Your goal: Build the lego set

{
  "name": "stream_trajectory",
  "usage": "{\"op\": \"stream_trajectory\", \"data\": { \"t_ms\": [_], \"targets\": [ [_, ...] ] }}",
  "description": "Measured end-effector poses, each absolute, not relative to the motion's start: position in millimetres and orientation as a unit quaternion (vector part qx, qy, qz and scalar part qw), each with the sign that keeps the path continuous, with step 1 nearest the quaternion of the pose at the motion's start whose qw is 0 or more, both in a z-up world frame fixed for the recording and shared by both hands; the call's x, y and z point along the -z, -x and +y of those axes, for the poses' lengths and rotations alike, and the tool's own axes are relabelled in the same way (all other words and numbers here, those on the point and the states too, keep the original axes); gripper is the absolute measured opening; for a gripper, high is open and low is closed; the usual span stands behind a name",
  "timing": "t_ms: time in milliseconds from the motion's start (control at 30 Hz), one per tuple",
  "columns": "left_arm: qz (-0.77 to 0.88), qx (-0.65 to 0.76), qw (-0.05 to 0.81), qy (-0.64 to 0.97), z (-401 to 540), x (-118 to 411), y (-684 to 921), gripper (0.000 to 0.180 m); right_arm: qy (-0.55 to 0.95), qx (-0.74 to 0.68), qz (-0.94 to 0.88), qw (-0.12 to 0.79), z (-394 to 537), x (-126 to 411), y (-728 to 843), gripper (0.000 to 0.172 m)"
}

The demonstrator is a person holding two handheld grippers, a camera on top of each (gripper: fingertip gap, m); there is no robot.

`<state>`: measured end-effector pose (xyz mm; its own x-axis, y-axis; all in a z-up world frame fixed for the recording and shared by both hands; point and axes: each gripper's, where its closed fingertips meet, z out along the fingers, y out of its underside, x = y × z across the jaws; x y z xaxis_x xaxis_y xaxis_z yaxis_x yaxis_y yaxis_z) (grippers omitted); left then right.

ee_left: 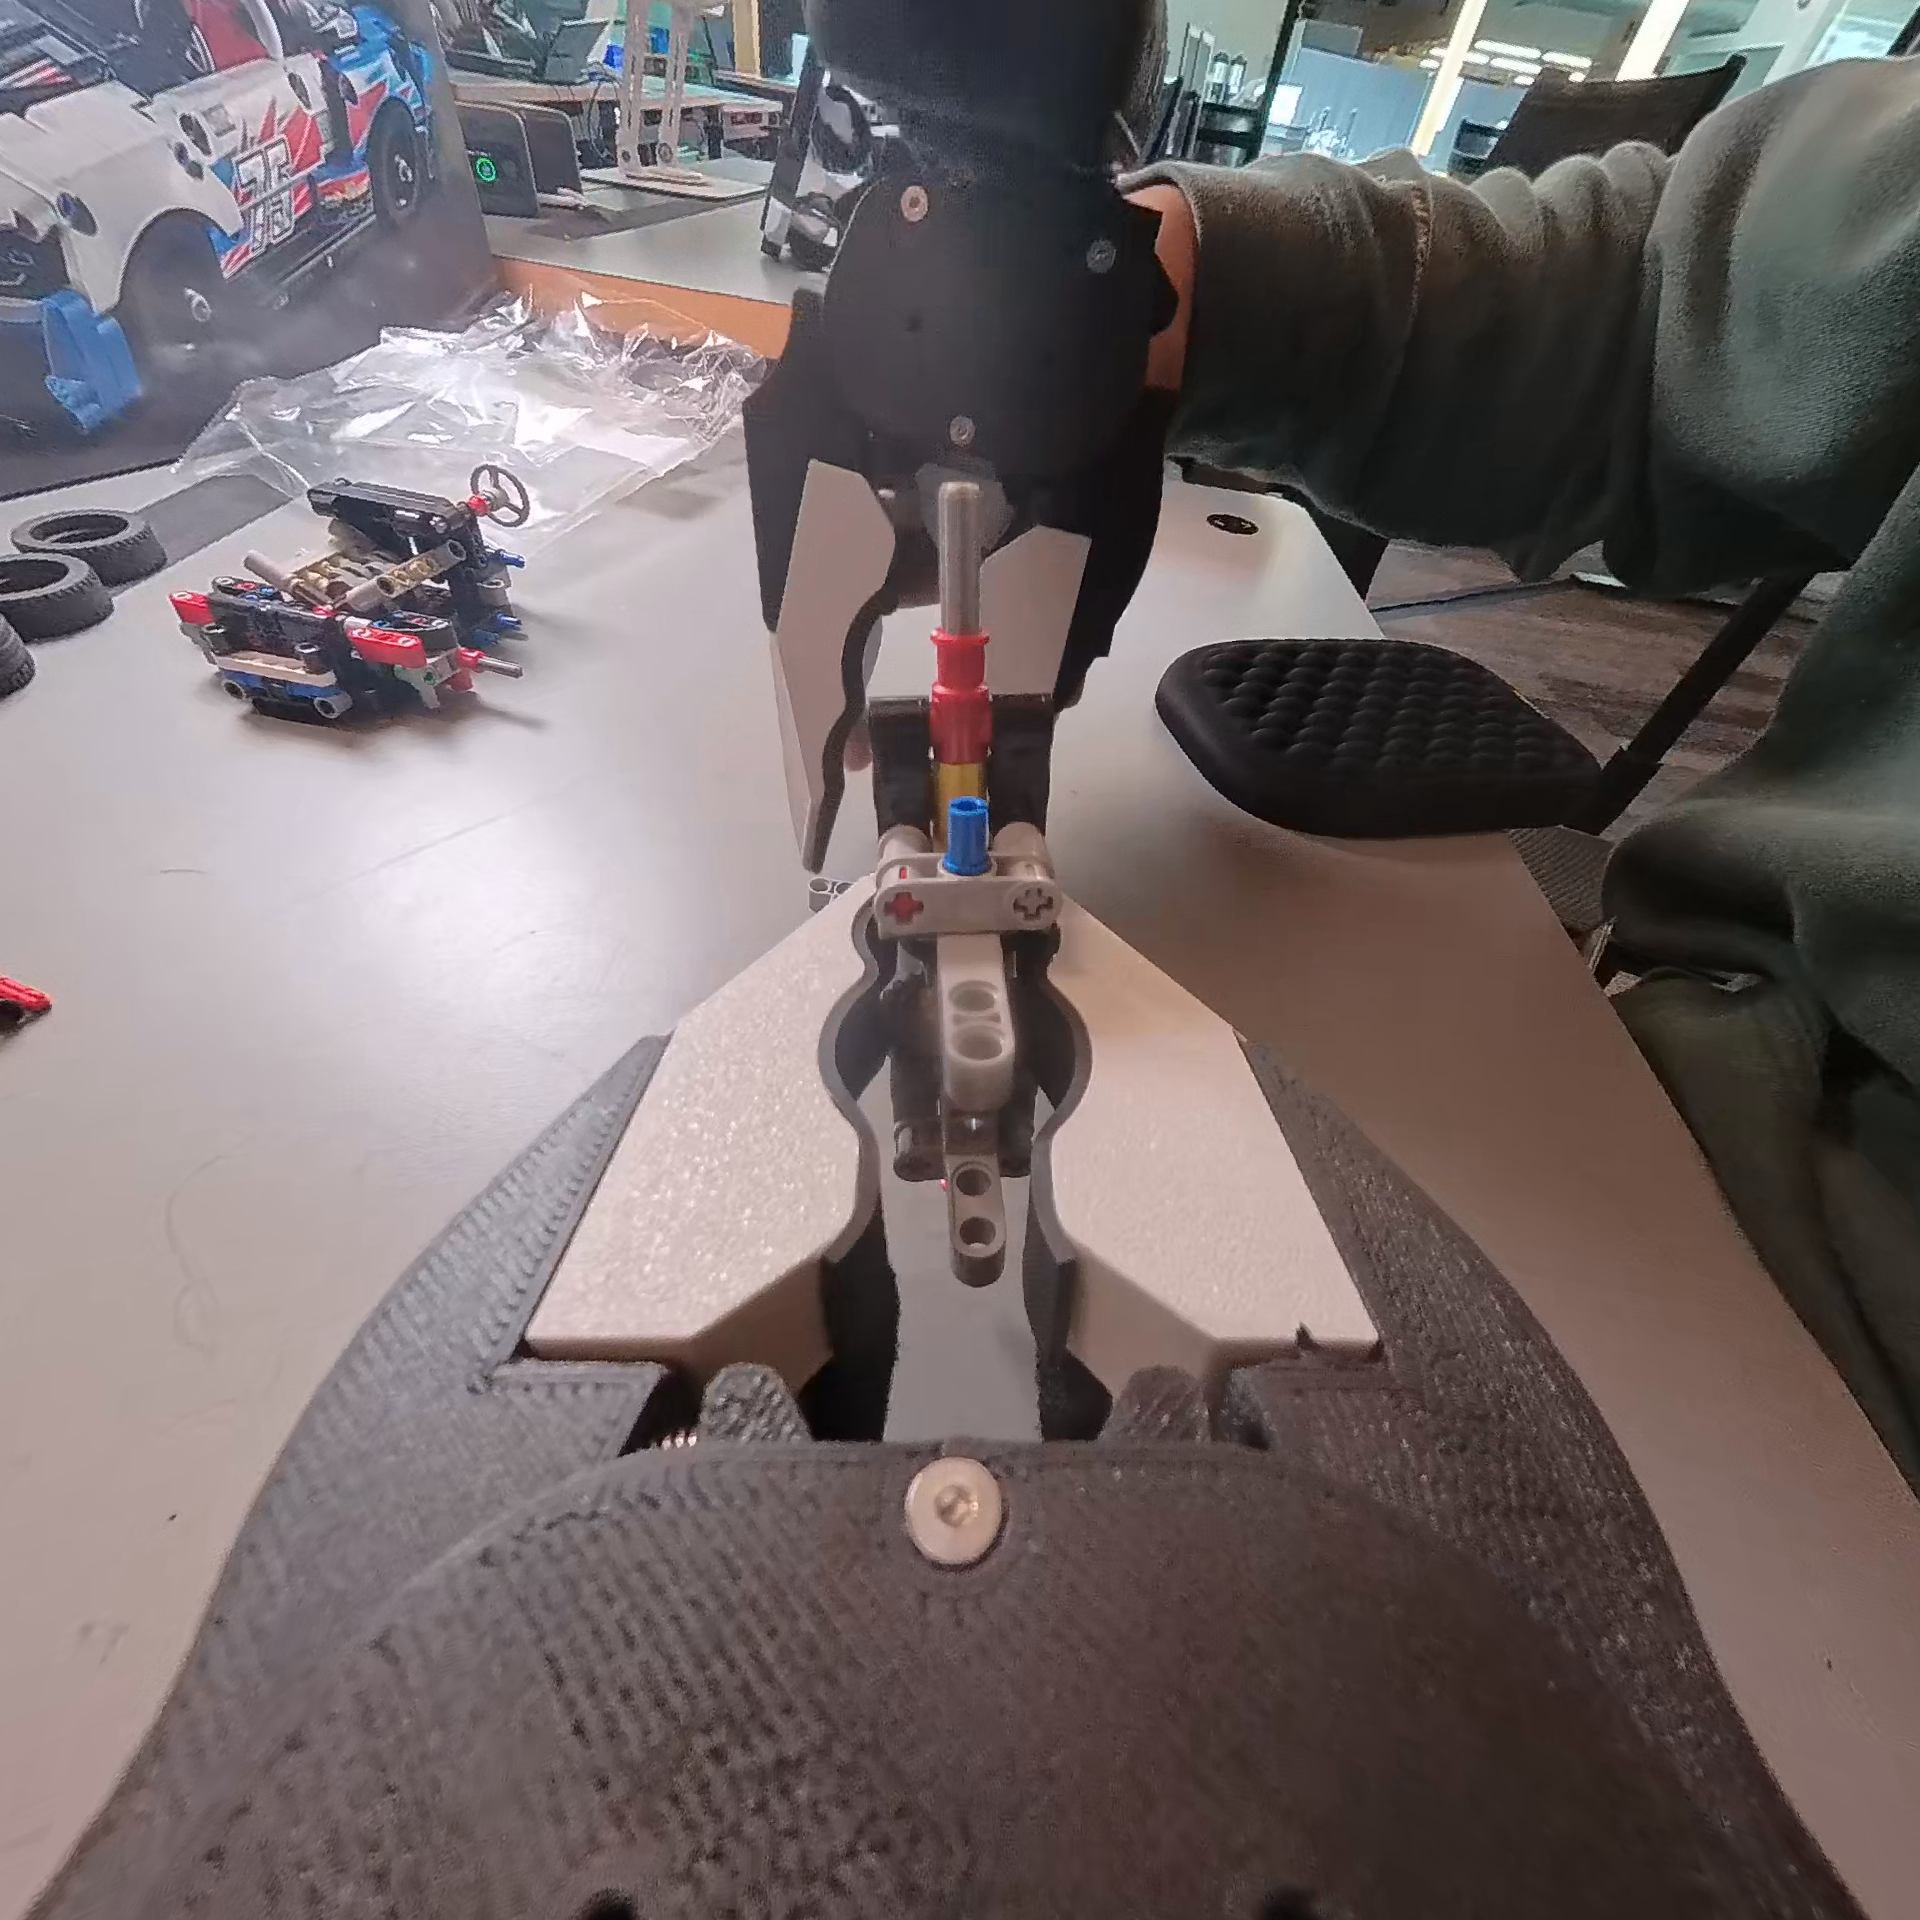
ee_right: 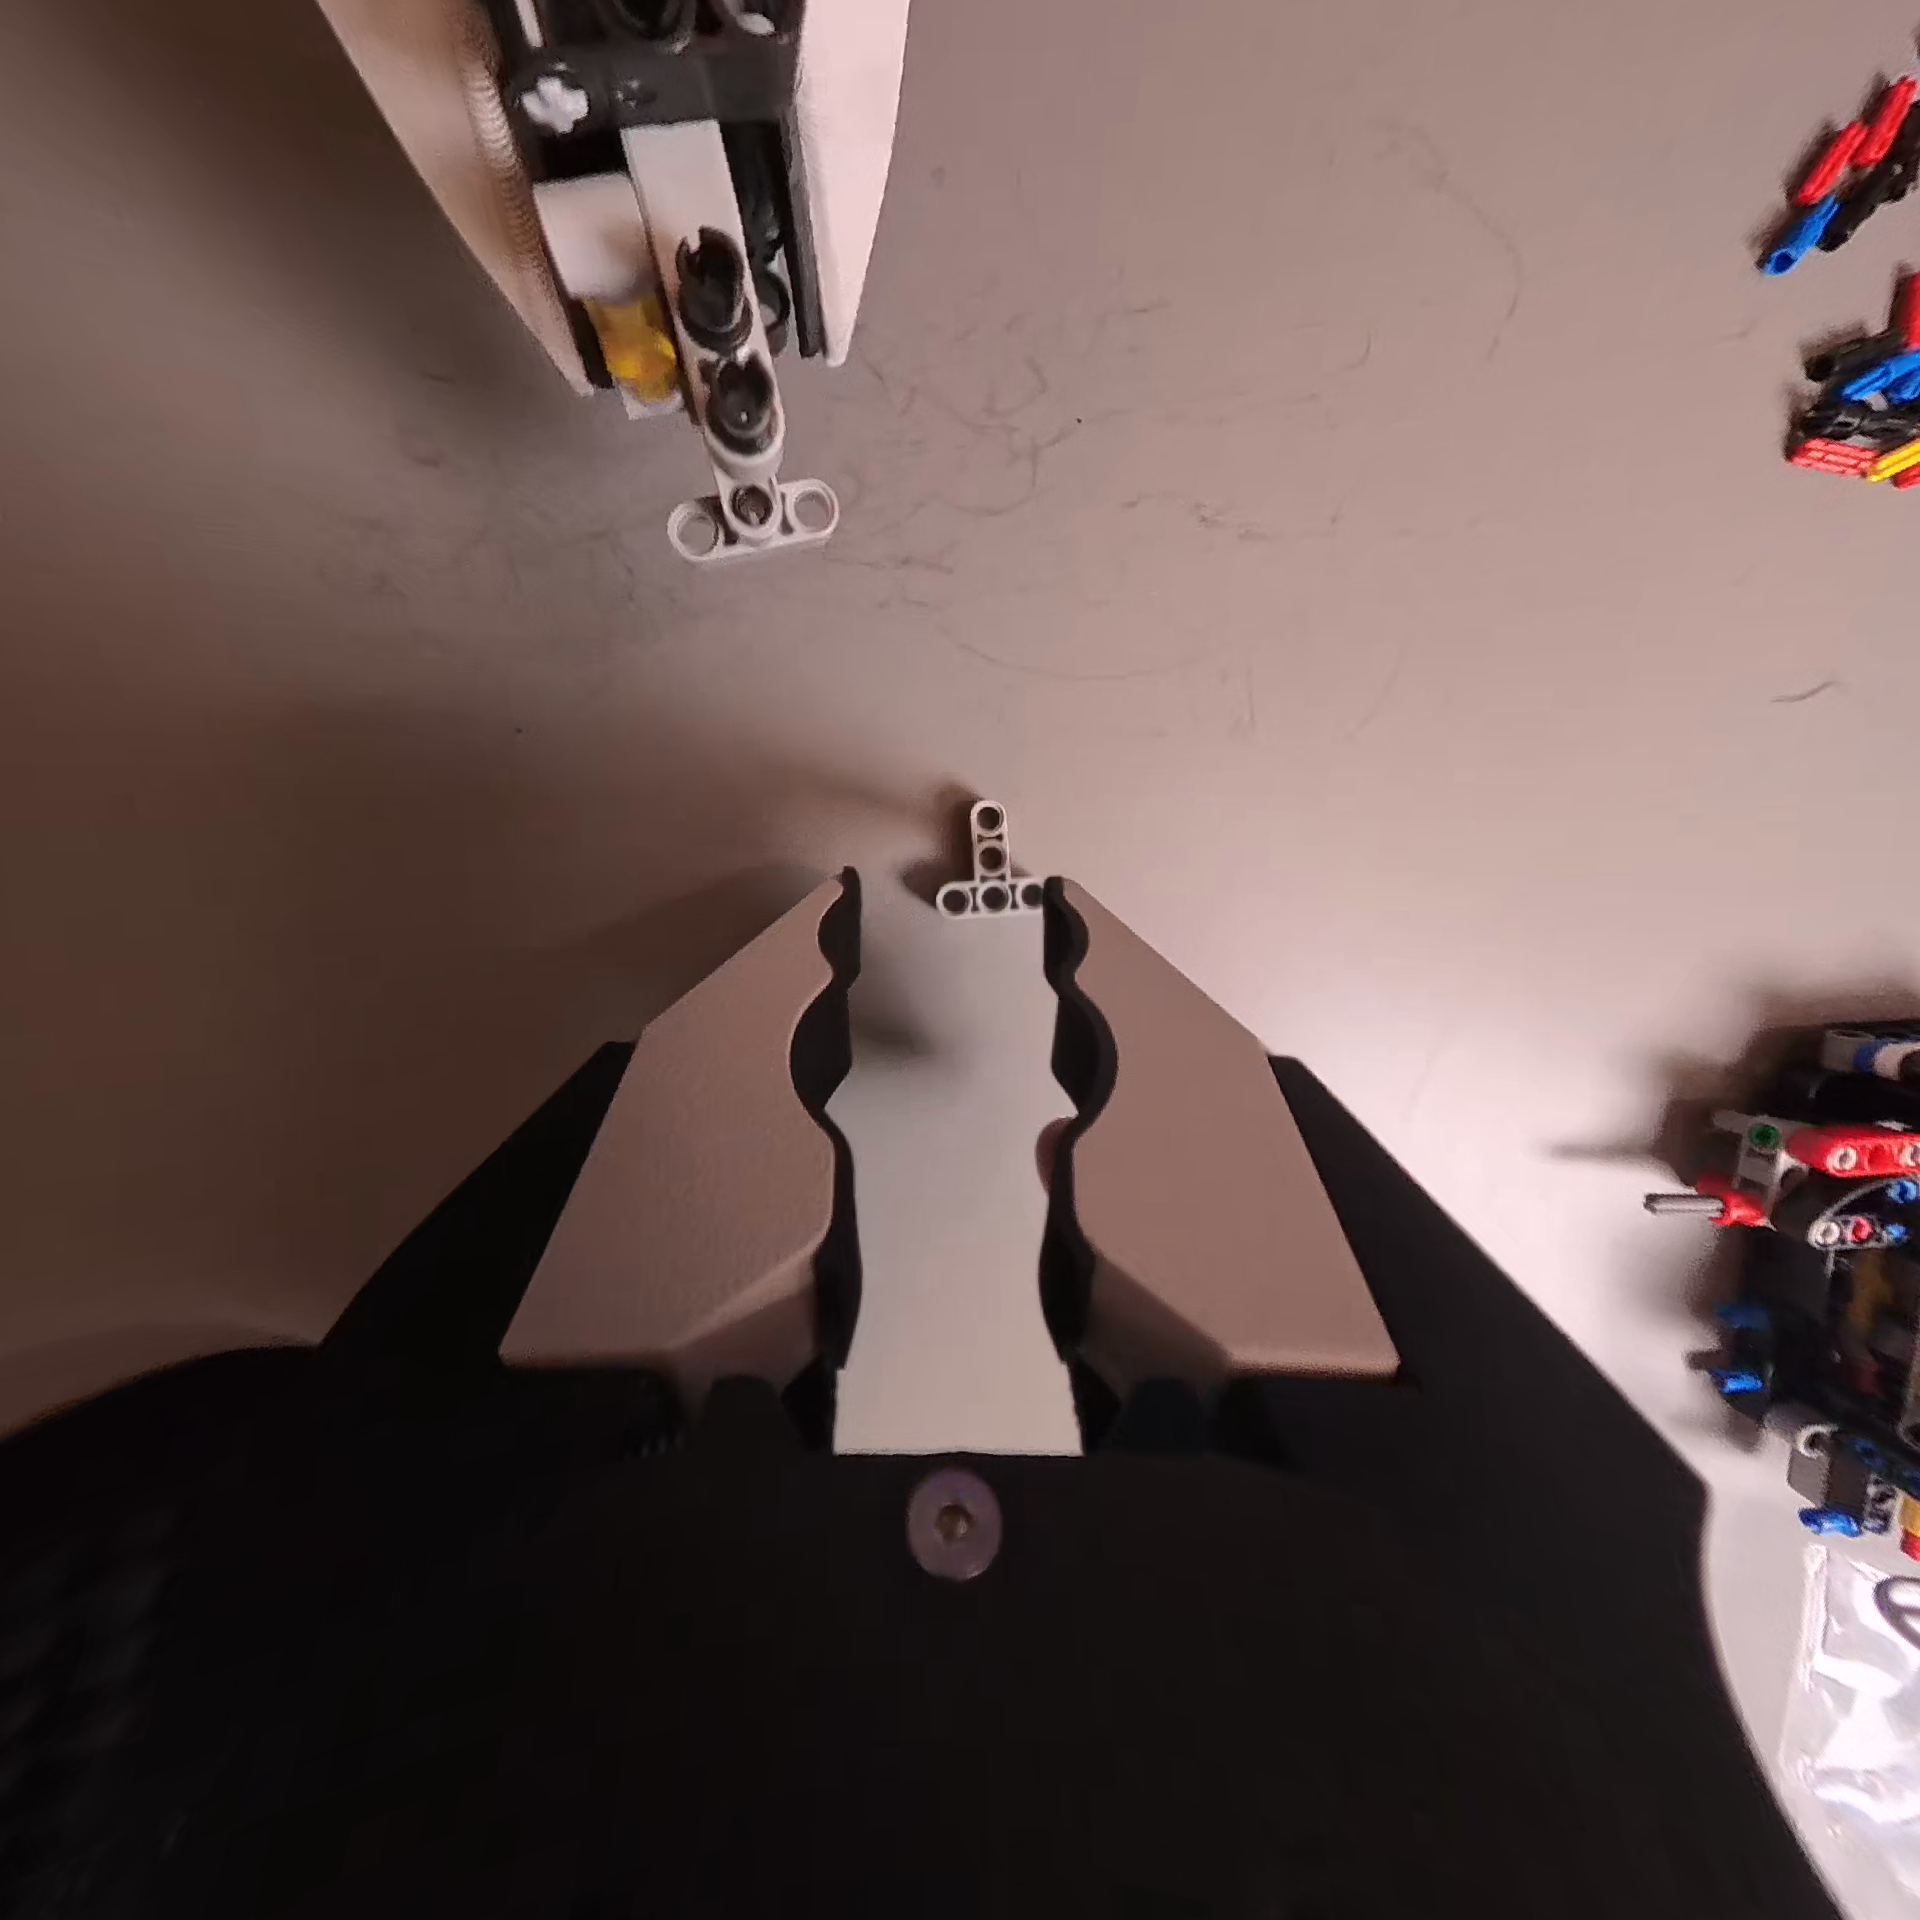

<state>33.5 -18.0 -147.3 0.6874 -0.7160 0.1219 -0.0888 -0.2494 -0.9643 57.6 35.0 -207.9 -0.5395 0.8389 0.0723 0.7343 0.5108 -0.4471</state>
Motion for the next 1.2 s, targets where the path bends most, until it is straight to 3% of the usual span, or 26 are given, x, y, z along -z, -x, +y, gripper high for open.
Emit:
{"op": "stream_trajectory", "data": {
  "t_ms": [300,433,533,633,833,967,1200],
  "targets": [
    [0.272,0.285,0.545,0.74,-17.3,151.0,-33.0,0.02,0.449,-0.175,-0.867,0.122,42.4,220.5,-56.8,0.04],
    [0.271,0.285,0.545,0.74,-16.9,150.9,-31.8,0.02,0.452,-0.184,-0.866,0.108,41.1,223.2,-54.5,0.023],
    [0.271,0.286,0.543,0.741,-16.7,151.1,-31.6,0.02,0.458,-0.205,-0.859,0.099,37.5,222.6,-55.7,0.022],
    [0.265,0.296,0.539,0.743,-16.6,150.9,-31.5,0.02,0.494,-0.349,-0.793,0.069,20.4,201.0,-52.3,0.022],
    [0.216,0.407,0.517,0.722,-23.3,135.4,-37.9,0.02,0.47,-0.738,-0.484,0.003,21.5,103.9,-61.5,0.021],
    [0.177,0.467,0.484,0.719,-25.3,134.8,-44.6,0.02,0.422,-0.824,-0.379,-0.005,29.1,79.7,-77.0,0.022],
    [0.174,0.487,0.458,0.723,-29.0,140.5,-52.9,0.02,0.396,-0.839,-0.372,-0.022,19.0,70.2,-80.5,0.022]
  ]
}}
